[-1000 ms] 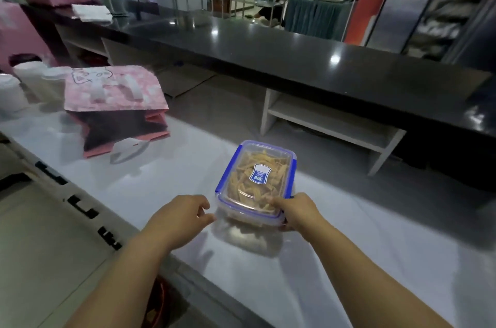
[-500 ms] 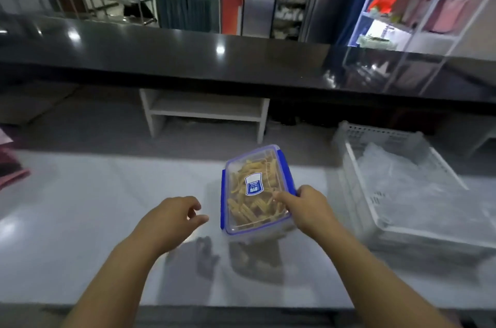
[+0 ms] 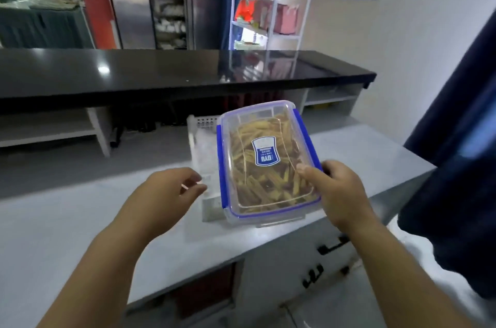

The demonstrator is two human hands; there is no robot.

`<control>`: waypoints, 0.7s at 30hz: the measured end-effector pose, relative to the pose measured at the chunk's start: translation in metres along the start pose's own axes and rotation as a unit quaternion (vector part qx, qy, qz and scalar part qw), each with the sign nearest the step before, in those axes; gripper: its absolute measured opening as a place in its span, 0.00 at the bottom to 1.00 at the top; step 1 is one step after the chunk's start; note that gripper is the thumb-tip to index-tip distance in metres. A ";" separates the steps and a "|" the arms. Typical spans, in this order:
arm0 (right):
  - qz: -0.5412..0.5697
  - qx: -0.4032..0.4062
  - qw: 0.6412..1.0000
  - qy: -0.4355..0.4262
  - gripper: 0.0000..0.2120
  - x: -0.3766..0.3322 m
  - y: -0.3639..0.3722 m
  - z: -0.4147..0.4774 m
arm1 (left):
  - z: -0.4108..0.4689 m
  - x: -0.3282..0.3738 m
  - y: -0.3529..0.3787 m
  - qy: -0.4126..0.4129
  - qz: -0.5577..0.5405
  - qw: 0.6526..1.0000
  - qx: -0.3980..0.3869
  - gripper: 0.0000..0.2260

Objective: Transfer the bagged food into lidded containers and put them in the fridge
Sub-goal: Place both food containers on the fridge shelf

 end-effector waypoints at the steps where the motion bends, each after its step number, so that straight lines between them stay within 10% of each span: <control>1: 0.000 0.023 1.000 0.002 0.12 0.009 -0.021 -0.003 | 0.002 0.022 0.011 0.024 -0.024 0.999 0.001 0.11; 21: -0.036 0.420 0.878 0.229 0.16 0.212 -0.360 -0.103 | 0.030 0.420 0.324 0.349 -0.062 0.875 -0.330 0.12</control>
Point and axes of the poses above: each hand's wrist, its own z-axis towards the middle knuckle, its own y-axis out of the palm, x = y × z, the point moved 1 cm from there along z, towards the middle knuckle, and after that the axes turned 2 degrees about -y, right-handed, at the moved point
